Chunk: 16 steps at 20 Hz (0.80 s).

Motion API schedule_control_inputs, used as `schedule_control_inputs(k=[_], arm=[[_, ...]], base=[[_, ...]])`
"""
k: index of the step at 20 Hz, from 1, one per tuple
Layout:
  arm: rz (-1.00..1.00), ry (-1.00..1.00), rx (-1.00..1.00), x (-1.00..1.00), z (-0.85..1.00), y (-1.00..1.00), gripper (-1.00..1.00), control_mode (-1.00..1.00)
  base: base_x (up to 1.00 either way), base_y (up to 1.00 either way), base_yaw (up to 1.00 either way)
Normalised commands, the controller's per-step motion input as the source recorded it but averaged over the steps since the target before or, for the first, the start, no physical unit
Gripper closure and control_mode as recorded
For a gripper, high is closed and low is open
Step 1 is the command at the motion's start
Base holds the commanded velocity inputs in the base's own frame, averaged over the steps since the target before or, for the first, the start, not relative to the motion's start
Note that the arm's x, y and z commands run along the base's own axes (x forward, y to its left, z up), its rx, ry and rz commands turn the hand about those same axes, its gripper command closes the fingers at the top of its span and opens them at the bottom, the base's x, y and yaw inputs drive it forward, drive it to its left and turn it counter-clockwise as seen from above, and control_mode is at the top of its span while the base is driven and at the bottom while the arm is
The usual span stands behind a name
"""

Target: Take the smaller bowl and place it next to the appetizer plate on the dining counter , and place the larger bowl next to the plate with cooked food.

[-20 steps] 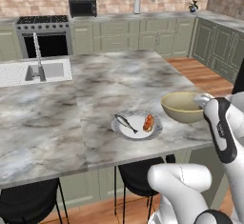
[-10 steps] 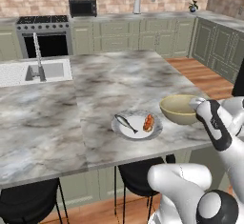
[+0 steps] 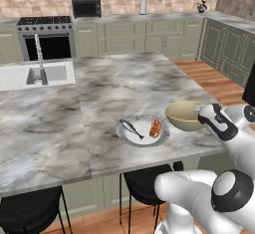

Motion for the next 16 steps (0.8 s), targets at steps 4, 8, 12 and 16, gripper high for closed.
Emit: schedule_control_inputs(k=[4, 8, 12, 16], arm=[[0.0, 0.0, 0.0, 0.4, -0.31, -0.02, 1.0, -1.0], [0.0, 0.0, 0.0, 0.38, -0.32, -0.05, 1.0, -1.0], [0.0, 0.0, 0.0, 0.35, -0.3, -0.16, 1.0, -1.0], [0.0, 0.0, 0.0, 0.35, -0.28, -0.17, 1.0, -1.0]], base=[[0.0, 0.0, 0.0], [0.0, 0.0, 0.0], [0.0, 0.0, 0.0], [0.0, 0.0, 0.0]])
